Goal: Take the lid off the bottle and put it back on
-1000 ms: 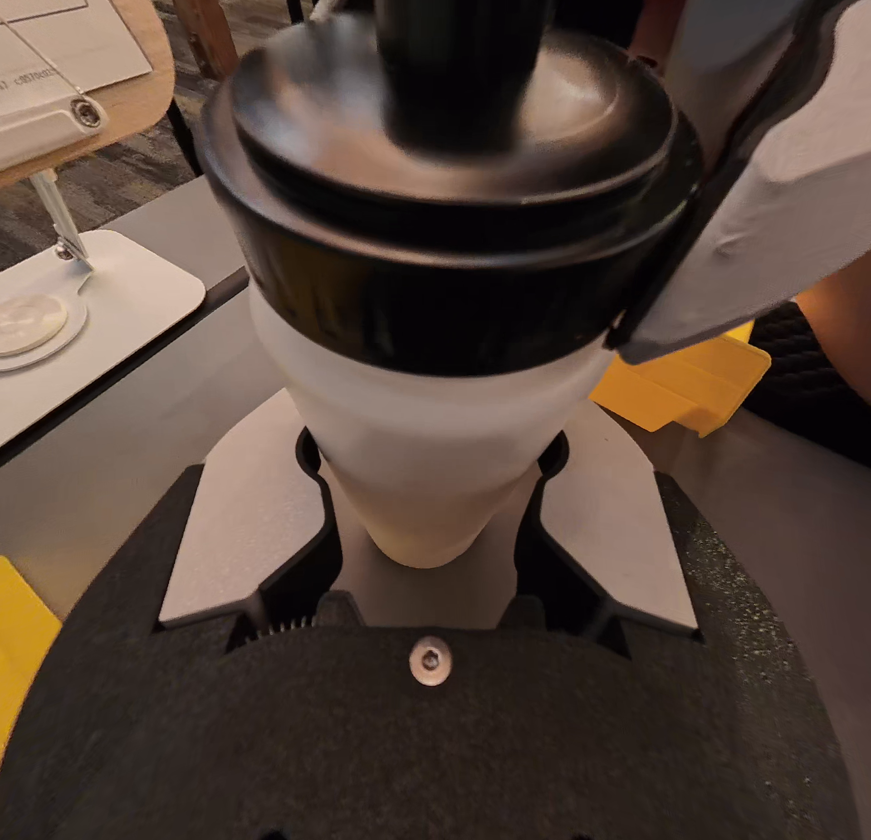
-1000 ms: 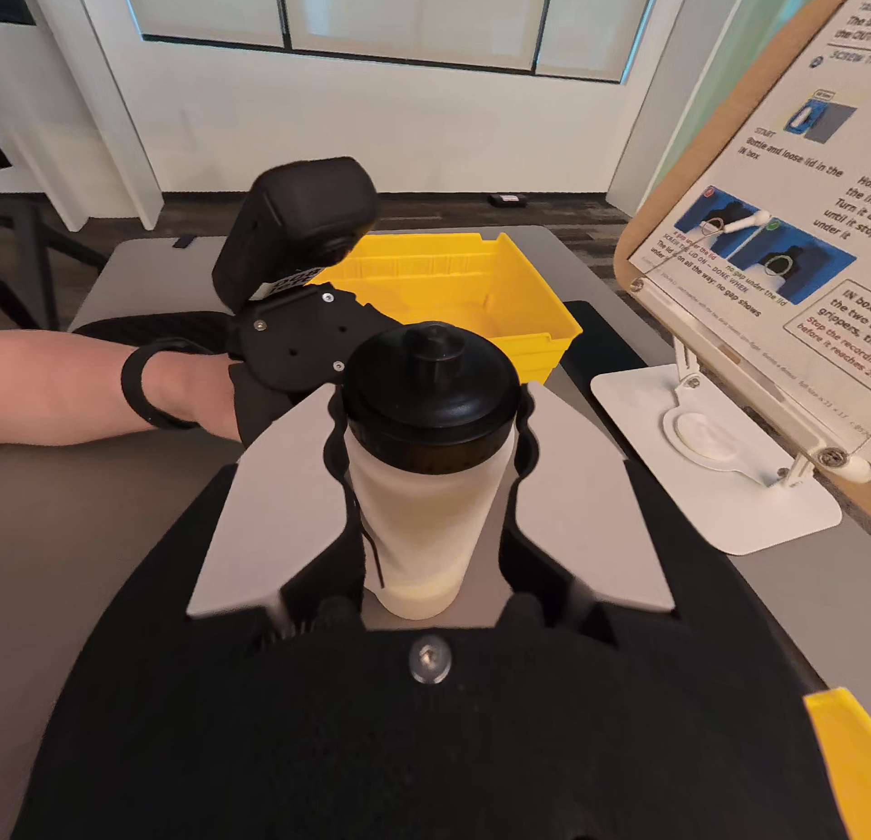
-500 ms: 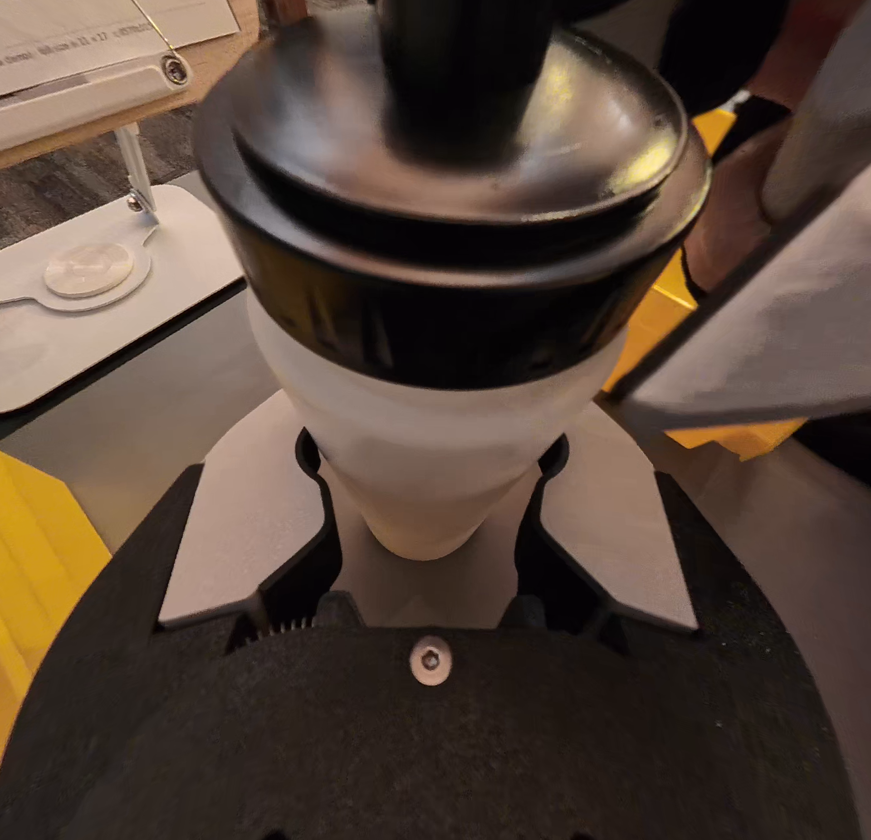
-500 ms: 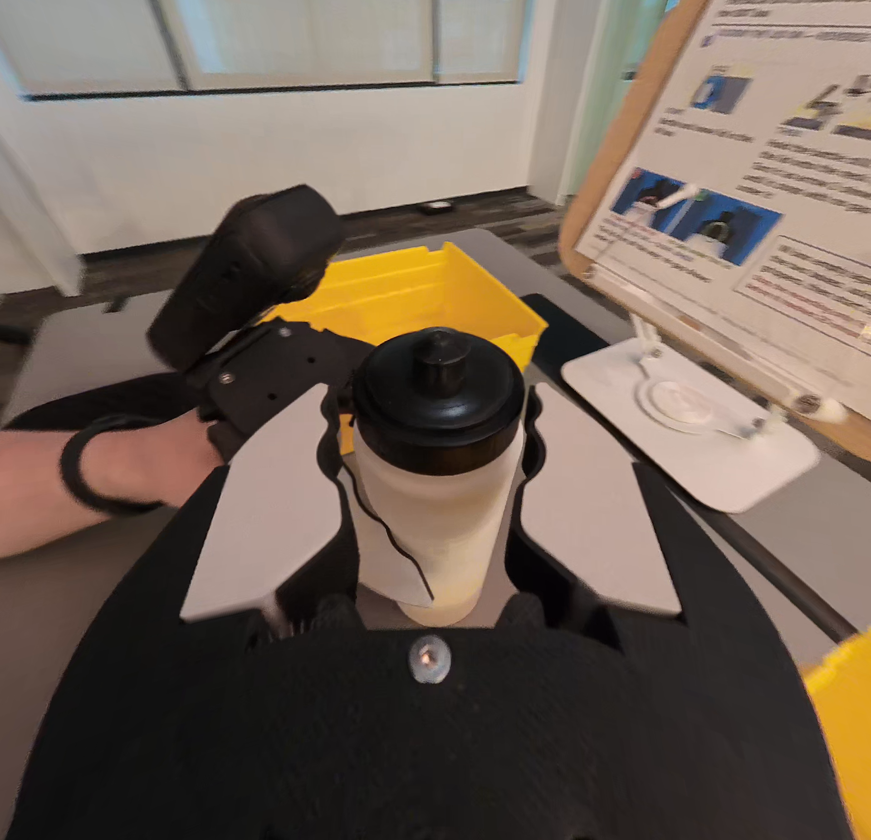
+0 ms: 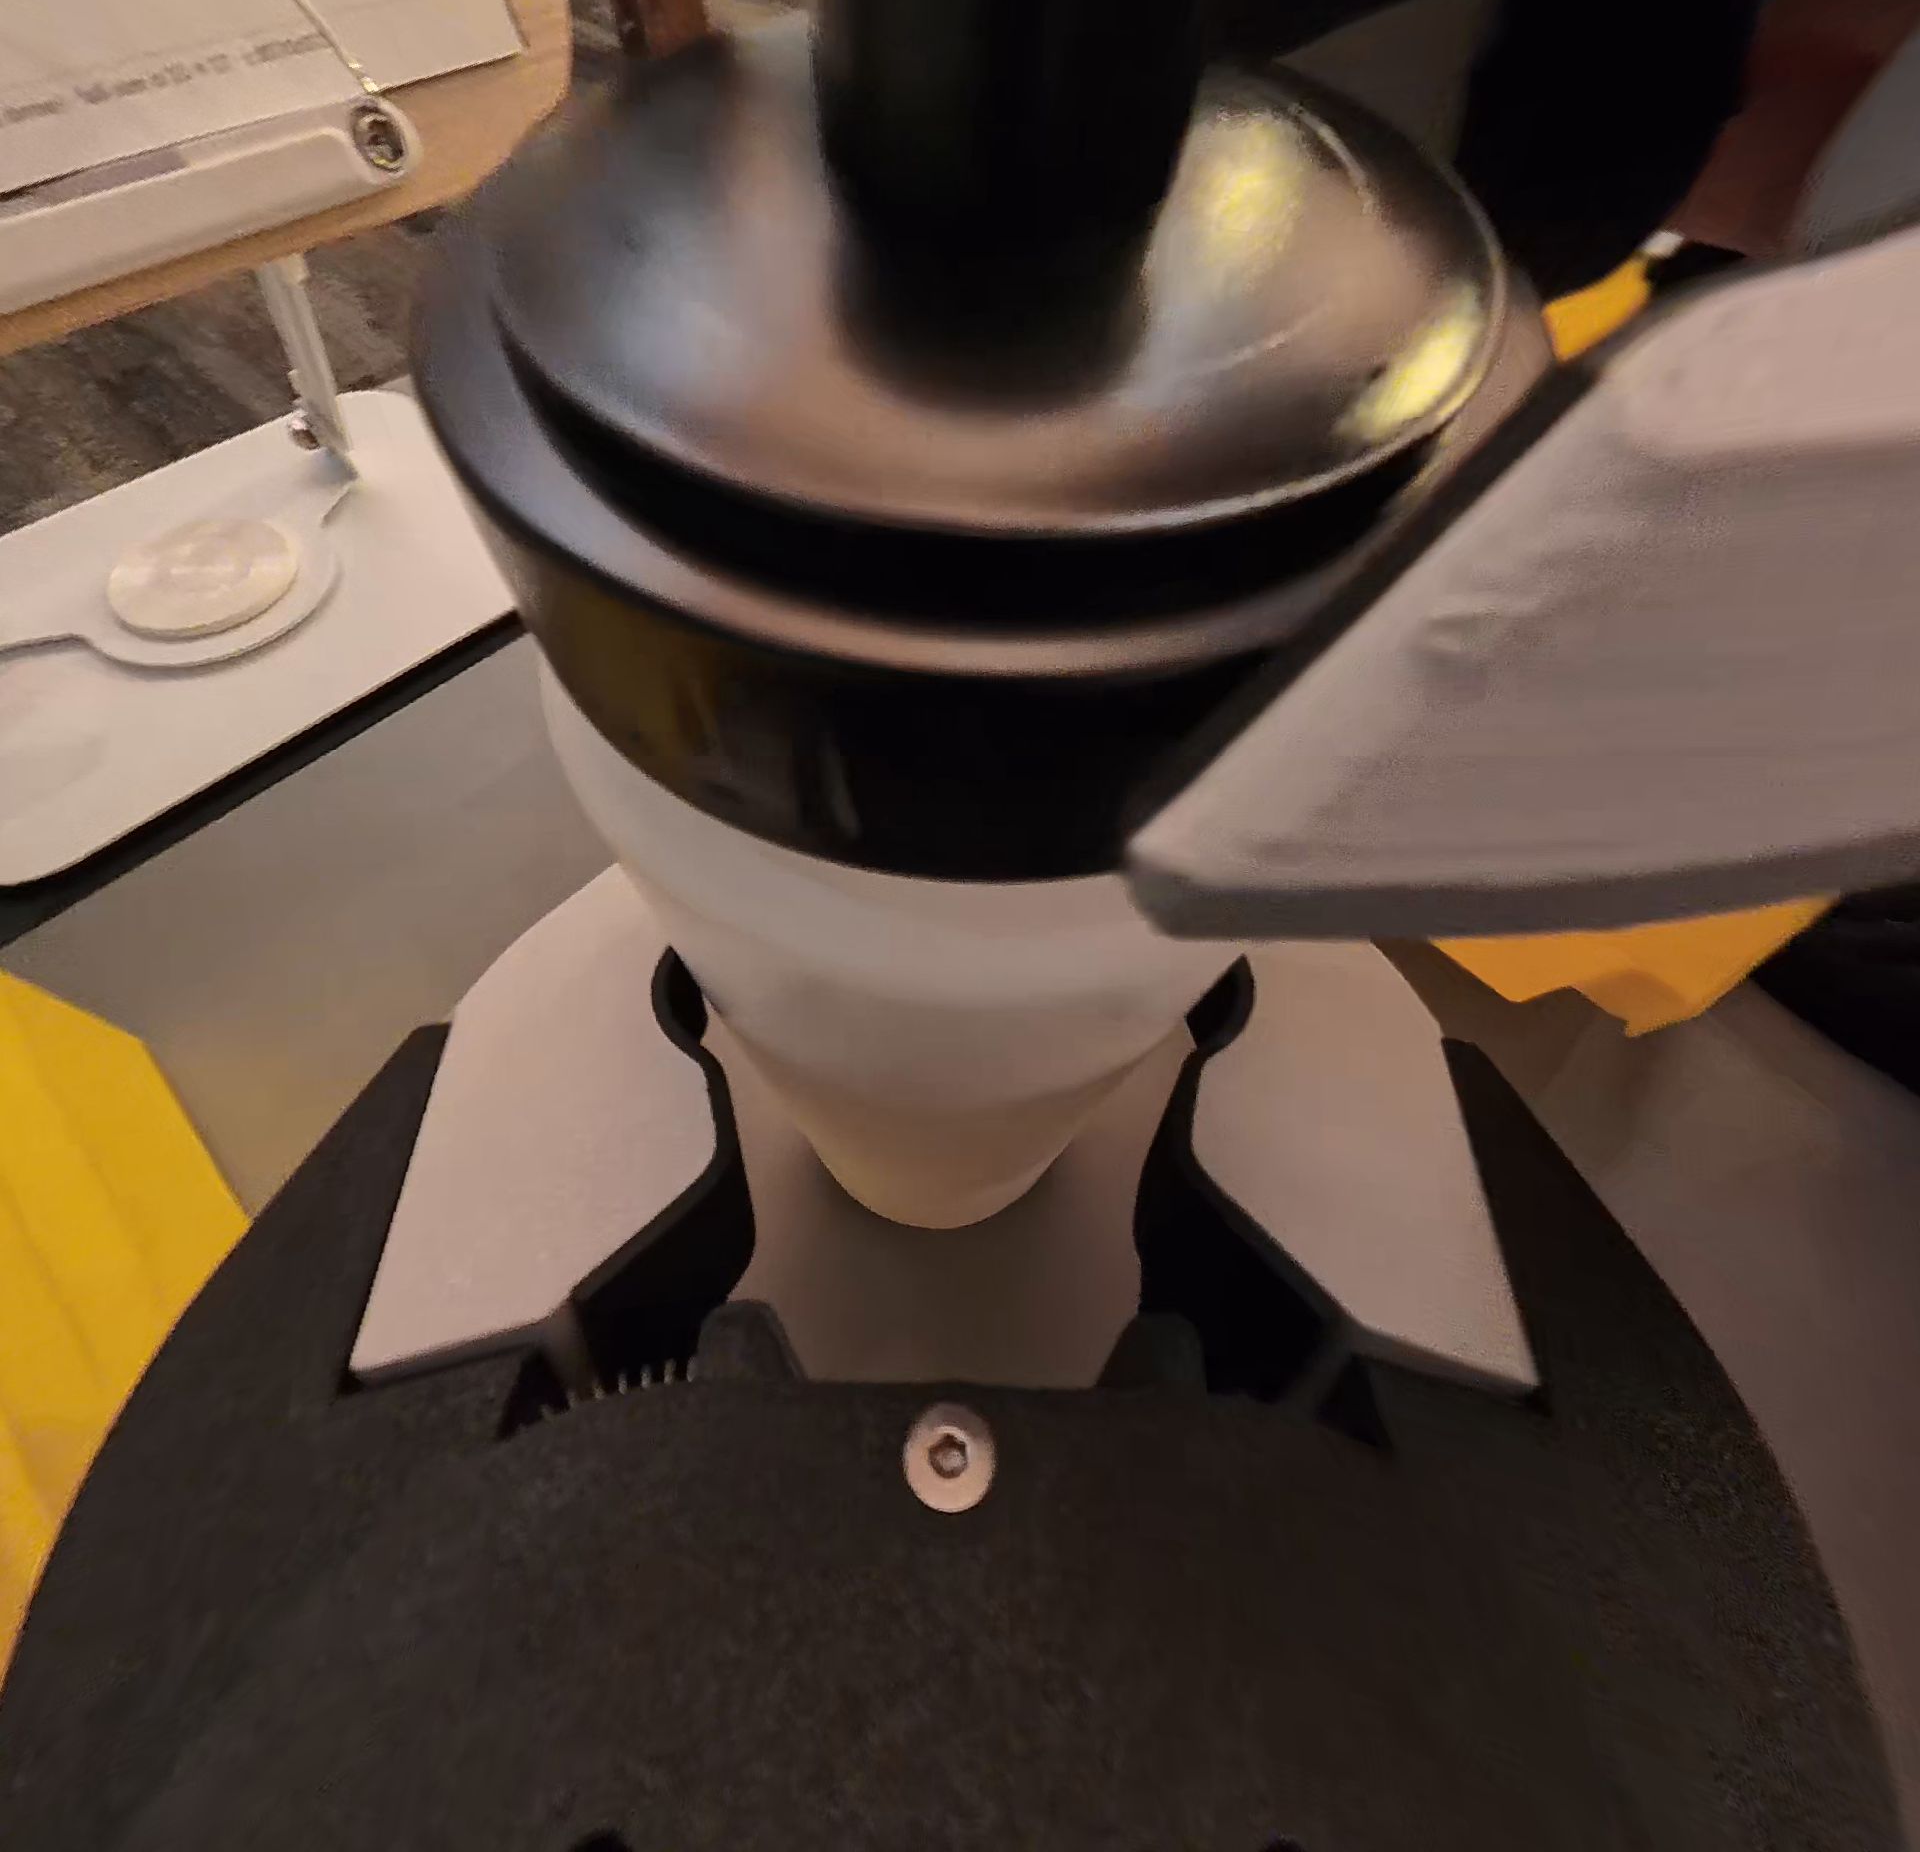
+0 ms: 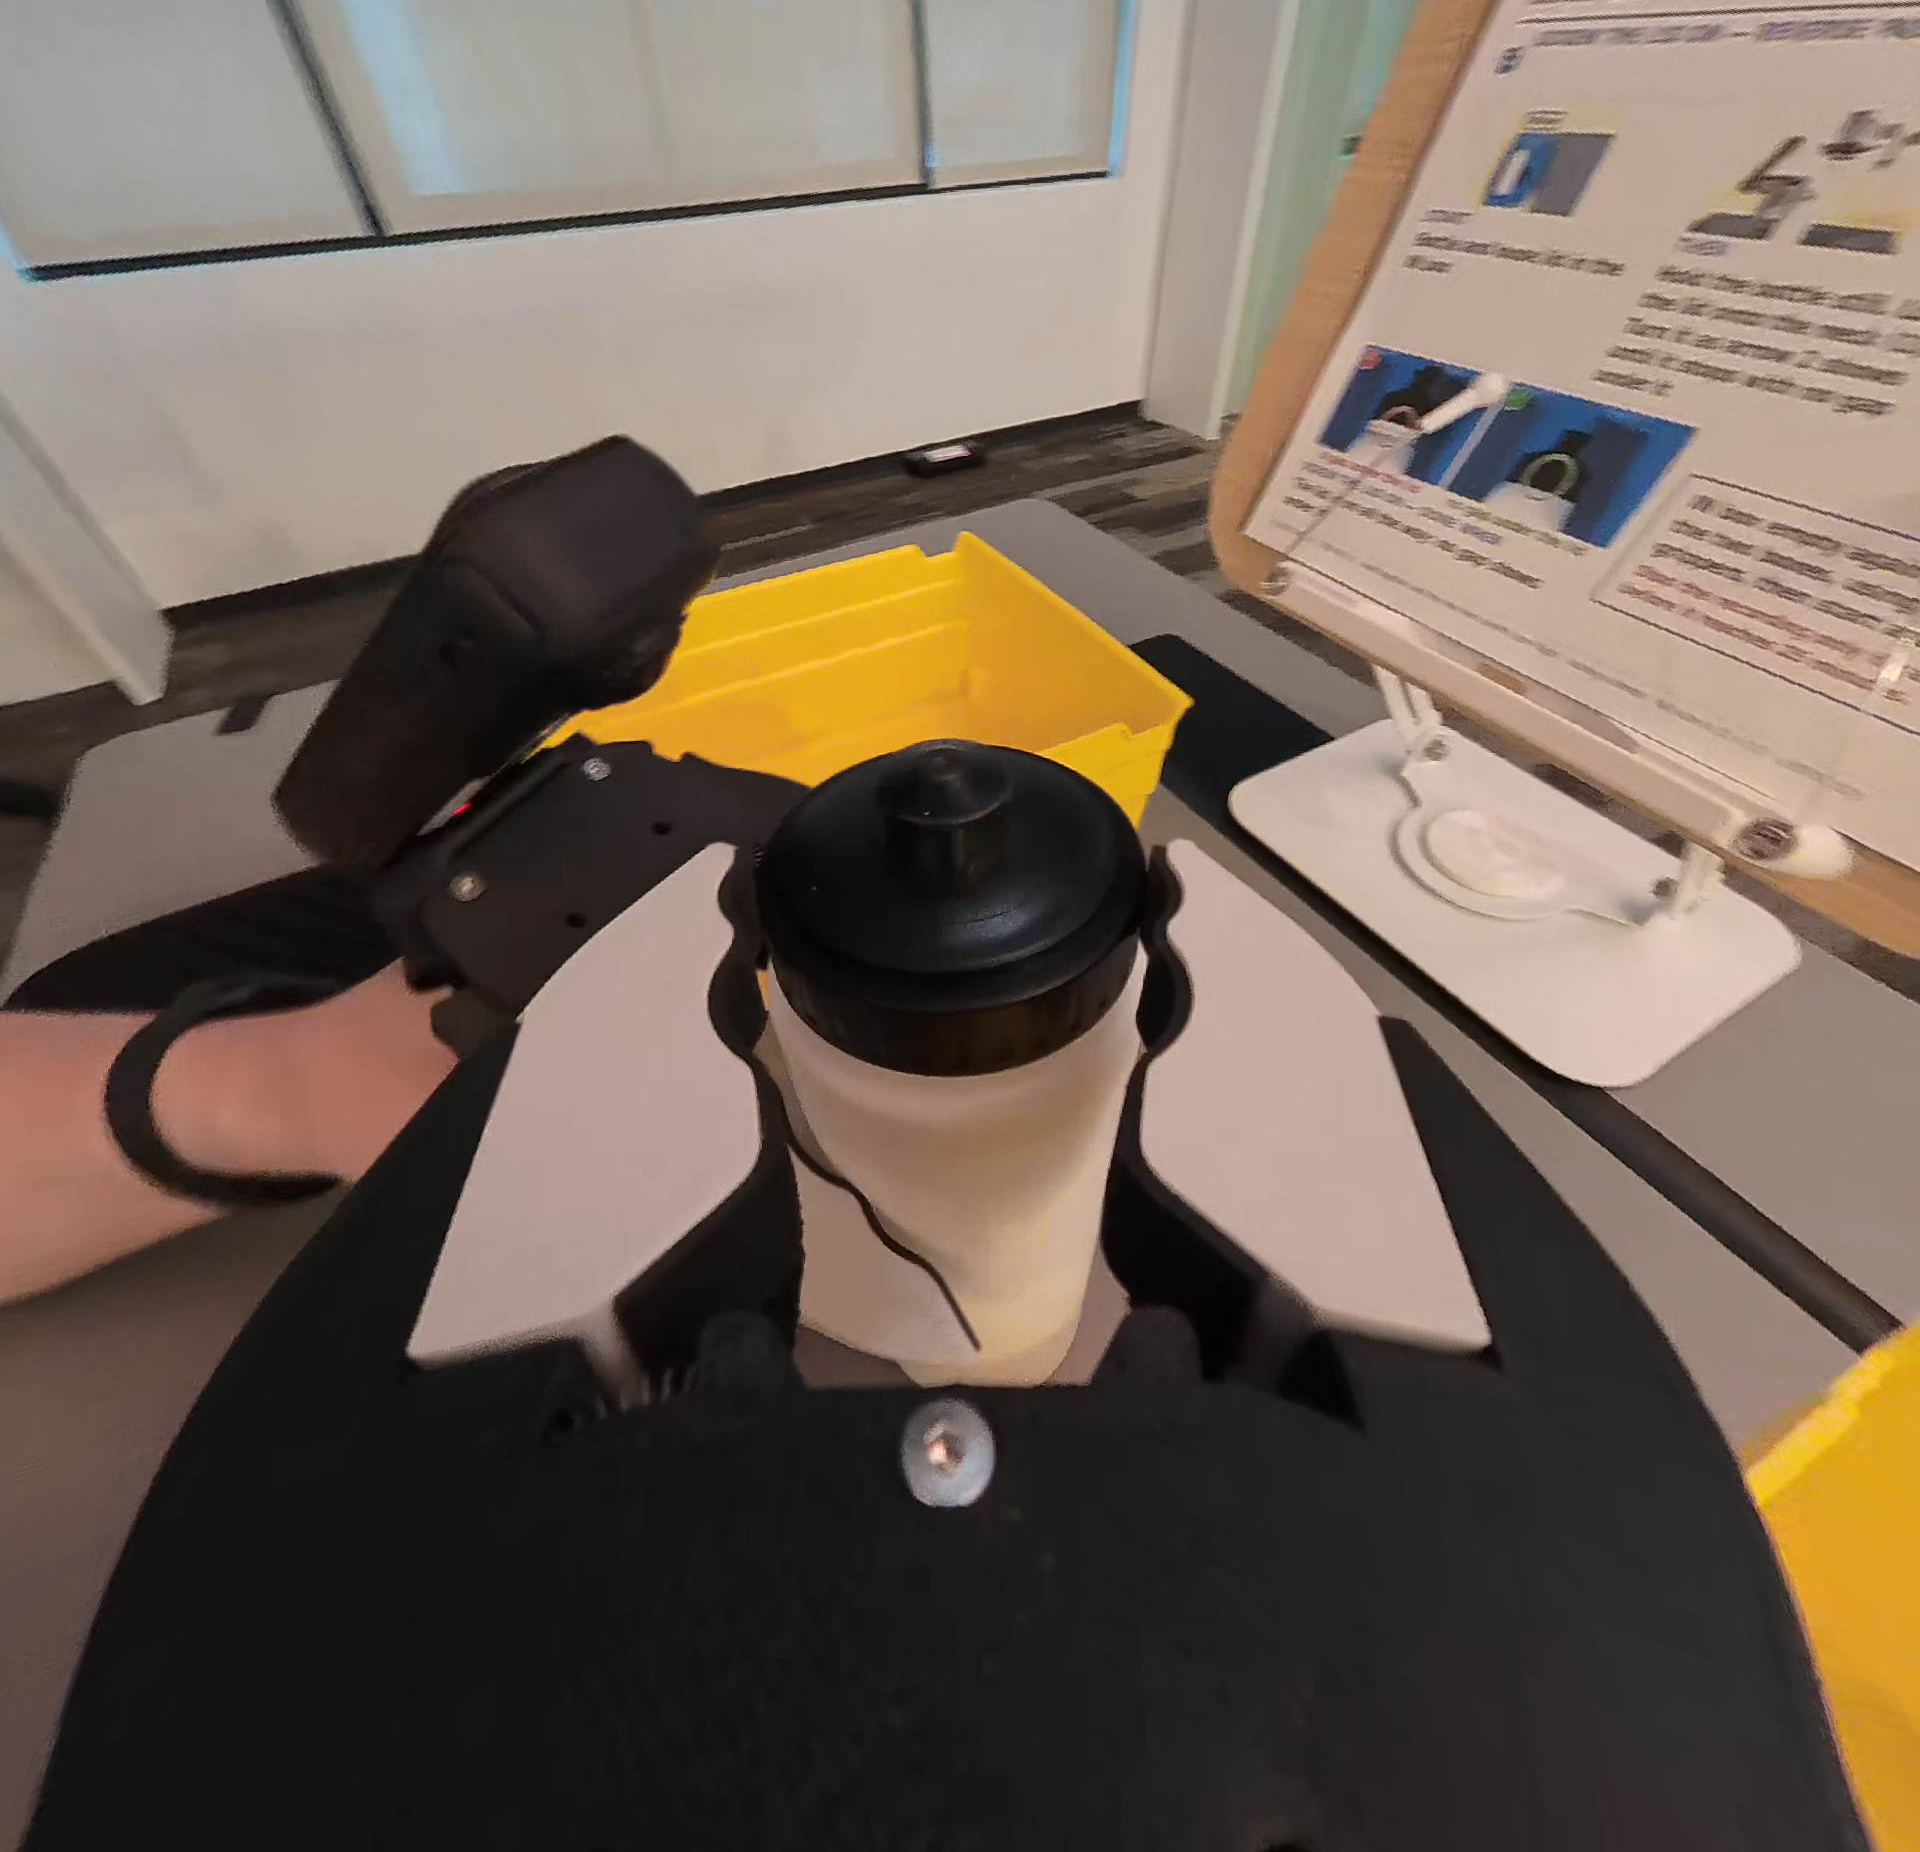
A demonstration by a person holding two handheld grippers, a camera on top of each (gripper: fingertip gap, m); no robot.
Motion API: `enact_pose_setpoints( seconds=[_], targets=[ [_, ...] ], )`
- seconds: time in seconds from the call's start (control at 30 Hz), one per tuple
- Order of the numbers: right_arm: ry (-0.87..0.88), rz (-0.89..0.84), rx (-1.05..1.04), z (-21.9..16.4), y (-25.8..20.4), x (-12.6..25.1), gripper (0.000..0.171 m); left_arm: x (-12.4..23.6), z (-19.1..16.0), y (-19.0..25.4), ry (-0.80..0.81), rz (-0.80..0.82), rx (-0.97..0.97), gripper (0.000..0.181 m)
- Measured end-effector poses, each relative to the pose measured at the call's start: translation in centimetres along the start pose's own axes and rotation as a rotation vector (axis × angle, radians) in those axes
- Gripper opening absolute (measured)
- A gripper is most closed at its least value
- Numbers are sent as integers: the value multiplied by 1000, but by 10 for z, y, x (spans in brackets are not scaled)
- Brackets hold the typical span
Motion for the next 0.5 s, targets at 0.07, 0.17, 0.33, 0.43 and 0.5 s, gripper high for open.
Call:
enact_pose_setpoints(
  seconds=[0.07,0.17,0.33,0.43,0.5],
  targets=[
    [37,-78,-27,-2,-4,-2,72,1,0,-1,-12,36,12,93],
    [69,-129,-32,-3,-8,-4,72,2,0,-1,-27,47,19,93],
    [15,104,9,4,2,3,74,2,0,-1,-28,23,-21,93],
    [-10,216,-3,5,13,10,72,-1,3,9,-2,-76,-59,93],
    [-15,269,0,5,12,14,62,-3,5,17,20,-148,-85,93]
  ],
)
Point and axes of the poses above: each gripper's, where its closed fingertips meet, x back along the fingers, z out of its top, y = z × x across the jaws, the point moved 7 cm from there along x, back along the fingers, and after that the axes turned 12 degrees about -x, right-handed, at the moved point
